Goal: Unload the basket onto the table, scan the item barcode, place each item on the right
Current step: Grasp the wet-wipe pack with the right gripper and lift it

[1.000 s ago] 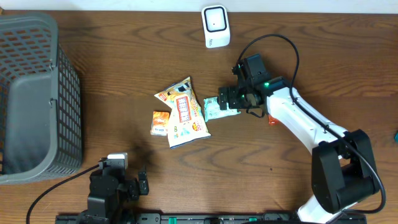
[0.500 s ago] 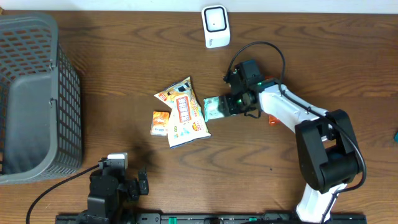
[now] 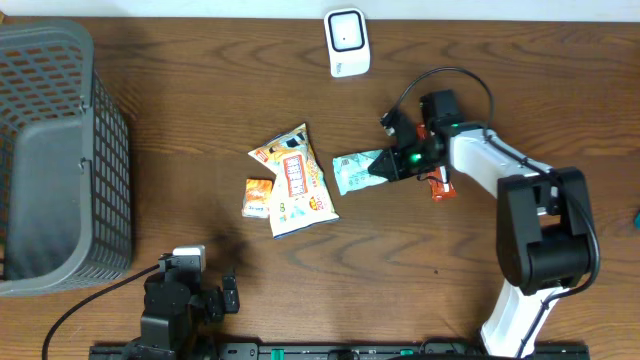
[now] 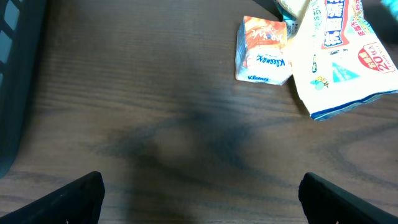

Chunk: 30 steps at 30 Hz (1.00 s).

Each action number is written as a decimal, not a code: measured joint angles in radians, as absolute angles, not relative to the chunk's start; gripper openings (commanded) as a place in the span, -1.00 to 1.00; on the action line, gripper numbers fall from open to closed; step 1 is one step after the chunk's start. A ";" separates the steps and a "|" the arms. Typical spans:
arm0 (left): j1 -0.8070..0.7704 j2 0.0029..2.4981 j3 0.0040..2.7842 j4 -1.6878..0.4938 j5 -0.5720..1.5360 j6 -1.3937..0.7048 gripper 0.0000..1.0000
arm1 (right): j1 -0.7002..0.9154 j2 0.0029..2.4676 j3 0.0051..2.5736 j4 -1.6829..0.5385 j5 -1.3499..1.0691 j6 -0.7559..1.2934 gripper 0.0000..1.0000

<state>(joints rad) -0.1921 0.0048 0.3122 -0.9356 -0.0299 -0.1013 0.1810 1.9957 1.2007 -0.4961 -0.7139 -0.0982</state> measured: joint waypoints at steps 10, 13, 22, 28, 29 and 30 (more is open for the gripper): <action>-0.192 0.005 0.312 -0.936 -0.030 -0.101 0.99 | 0.081 1.797 1.196 -0.765 -1.048 -0.437 -0.97; -0.192 0.005 0.312 -0.936 -0.030 -0.101 0.99 | 0.083 1.706 1.196 -0.834 -1.047 -0.494 -0.97; -0.192 0.005 0.312 -0.936 -0.030 -0.101 0.99 | 0.088 1.506 1.196 -0.950 -0.934 -0.551 -0.97; -0.192 0.005 0.312 -0.936 -0.030 -0.101 0.99 | 0.101 1.434 1.196 -0.955 -0.868 -0.561 -0.97; -0.192 0.005 0.312 -0.936 -0.030 -0.101 0.99 | 0.107 1.432 1.196 -0.952 -0.847 -0.558 -0.97; -0.192 0.005 0.312 -0.936 -0.030 -0.101 1.00 | 0.117 1.433 1.195 -0.944 -0.817 -0.548 -0.97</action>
